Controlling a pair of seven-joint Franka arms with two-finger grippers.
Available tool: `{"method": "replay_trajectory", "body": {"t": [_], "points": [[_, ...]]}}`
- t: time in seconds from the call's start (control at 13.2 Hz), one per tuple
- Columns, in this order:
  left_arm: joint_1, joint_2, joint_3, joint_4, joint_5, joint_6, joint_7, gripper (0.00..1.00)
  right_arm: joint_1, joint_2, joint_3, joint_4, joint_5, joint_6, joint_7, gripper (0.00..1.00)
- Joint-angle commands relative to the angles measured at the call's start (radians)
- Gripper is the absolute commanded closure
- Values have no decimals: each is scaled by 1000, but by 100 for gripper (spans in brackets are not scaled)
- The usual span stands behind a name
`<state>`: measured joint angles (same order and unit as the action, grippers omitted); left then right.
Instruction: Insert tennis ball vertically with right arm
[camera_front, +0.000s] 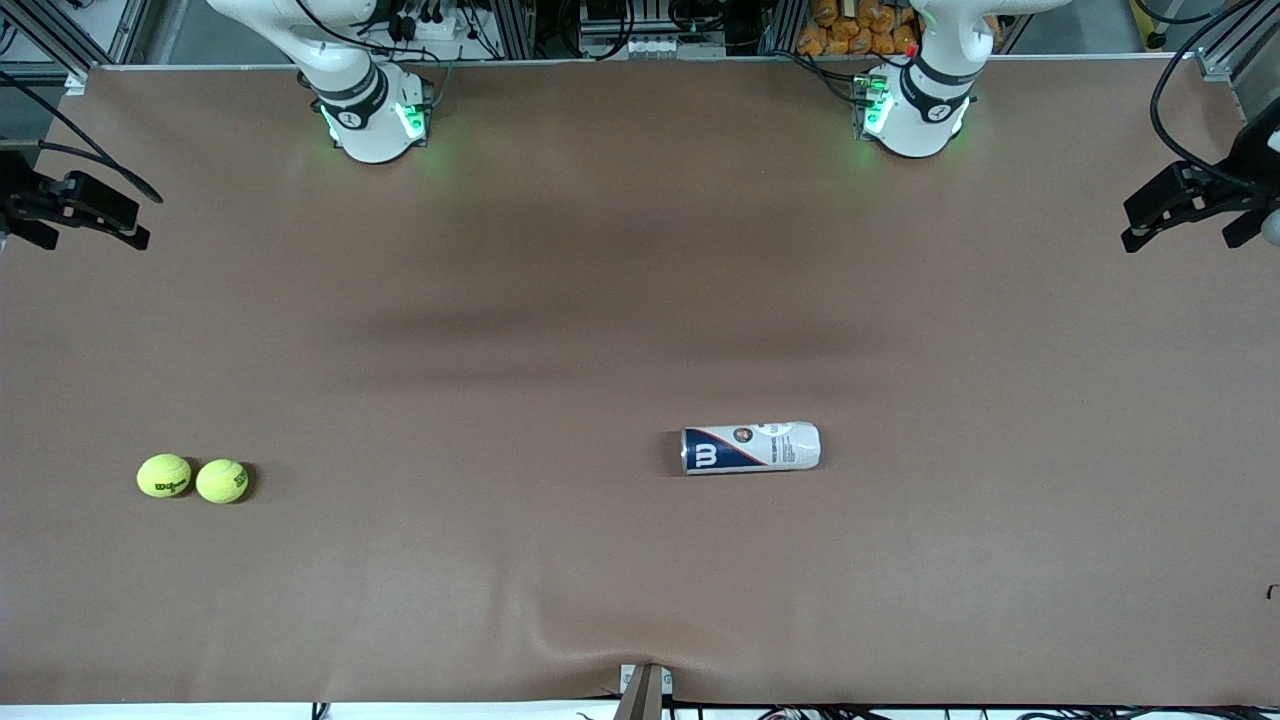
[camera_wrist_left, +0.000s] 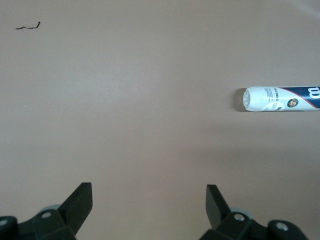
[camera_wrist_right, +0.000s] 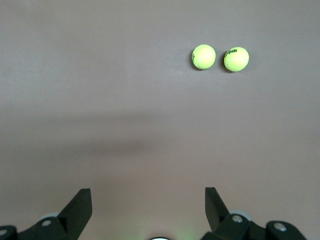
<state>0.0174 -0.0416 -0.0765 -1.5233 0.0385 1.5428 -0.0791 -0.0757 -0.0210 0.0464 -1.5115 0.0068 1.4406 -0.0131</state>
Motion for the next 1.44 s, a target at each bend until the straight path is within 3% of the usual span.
{"method": "replay_trajectory", "body": {"t": [0.0, 0.53, 0.91, 1.06, 1.36], "points": [[-2, 5, -3, 5, -2, -7, 15, 0, -1, -31, 0, -29, 12, 1, 8, 0], [-112, 75, -3, 8, 6, -6, 7, 0, -1, -30, 0, -29, 12, 1, 8, 0], [-356, 270, -3, 121, 217, 2, -5, 0, -3, -31, 0, -29, 12, 1, 8, 0], [-392, 339, -3, 169, 235, 6, -2, 0, -3, -30, 0, -29, 12, 1, 8, 0], [-465, 445, -2, 169, 242, 57, 16, 0, -1, -30, 0, -29, 12, 1, 8, 0]]}}
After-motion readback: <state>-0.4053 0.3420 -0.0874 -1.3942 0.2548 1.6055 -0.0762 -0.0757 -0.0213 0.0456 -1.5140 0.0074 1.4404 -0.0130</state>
